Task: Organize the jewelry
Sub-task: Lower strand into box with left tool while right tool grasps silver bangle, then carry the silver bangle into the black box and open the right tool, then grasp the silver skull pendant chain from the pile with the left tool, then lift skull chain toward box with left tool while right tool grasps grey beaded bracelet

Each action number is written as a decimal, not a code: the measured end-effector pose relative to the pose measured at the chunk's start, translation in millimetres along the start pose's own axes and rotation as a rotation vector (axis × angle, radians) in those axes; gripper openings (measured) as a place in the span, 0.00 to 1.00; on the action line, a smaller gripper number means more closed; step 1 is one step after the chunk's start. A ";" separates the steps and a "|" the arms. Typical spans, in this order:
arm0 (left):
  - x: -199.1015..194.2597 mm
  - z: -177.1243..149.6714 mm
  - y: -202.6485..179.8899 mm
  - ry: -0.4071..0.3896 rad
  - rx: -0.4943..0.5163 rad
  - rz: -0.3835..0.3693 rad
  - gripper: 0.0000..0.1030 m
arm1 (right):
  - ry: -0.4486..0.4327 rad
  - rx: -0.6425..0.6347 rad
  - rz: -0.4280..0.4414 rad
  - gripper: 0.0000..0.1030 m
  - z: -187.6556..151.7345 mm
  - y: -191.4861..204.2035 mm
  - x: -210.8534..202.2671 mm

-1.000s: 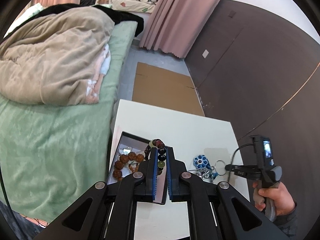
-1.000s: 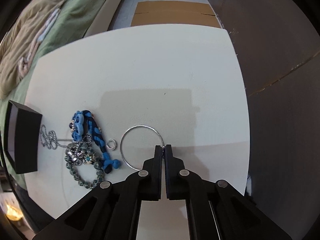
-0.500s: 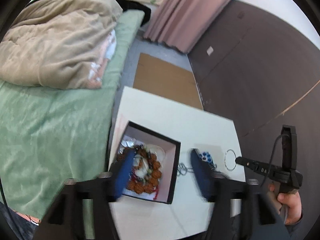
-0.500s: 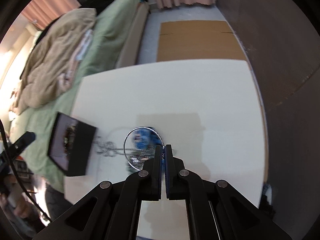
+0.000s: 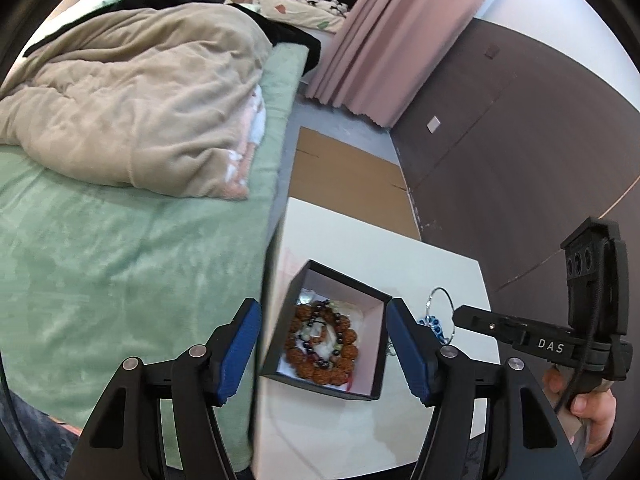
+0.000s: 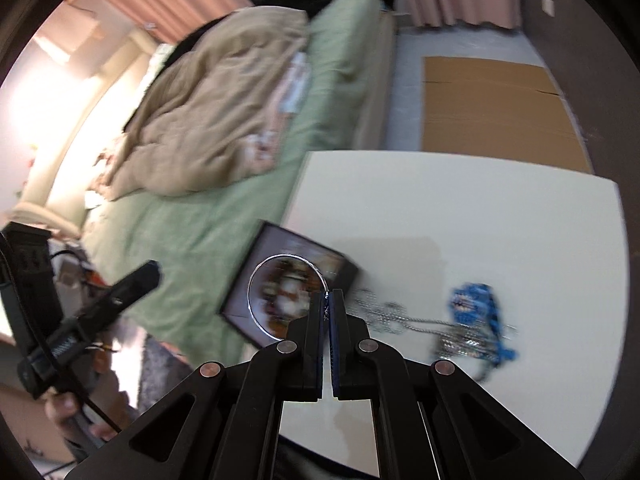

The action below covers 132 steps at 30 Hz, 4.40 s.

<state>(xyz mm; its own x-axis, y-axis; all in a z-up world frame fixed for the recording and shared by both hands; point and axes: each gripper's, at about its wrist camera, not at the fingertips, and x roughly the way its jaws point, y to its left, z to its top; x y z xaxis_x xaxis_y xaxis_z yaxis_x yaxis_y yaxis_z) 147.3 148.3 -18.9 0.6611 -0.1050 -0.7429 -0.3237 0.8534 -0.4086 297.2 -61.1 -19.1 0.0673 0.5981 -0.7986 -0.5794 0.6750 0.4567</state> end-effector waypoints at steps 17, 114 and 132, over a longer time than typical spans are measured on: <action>9.3 -7.7 -30.7 0.026 0.052 -0.034 0.65 | -0.073 0.094 0.047 0.67 -26.5 -42.3 -26.4; 26.8 -9.1 -160.4 0.019 0.454 -0.056 0.13 | -0.072 0.342 -0.030 0.38 -78.7 -152.3 -1.4; -49.8 35.7 -151.1 -0.148 0.484 -0.045 0.13 | 0.004 0.249 -0.256 0.11 -67.3 -116.8 39.1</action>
<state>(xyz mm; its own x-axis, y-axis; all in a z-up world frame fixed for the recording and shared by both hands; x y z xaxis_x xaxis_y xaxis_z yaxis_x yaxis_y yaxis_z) 187.4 42.8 98.8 0.7676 -0.1034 -0.6325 0.0347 0.9922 -0.1201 312.8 -145.6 -130.1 0.1813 0.3946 -0.9008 -0.3281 0.8878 0.3228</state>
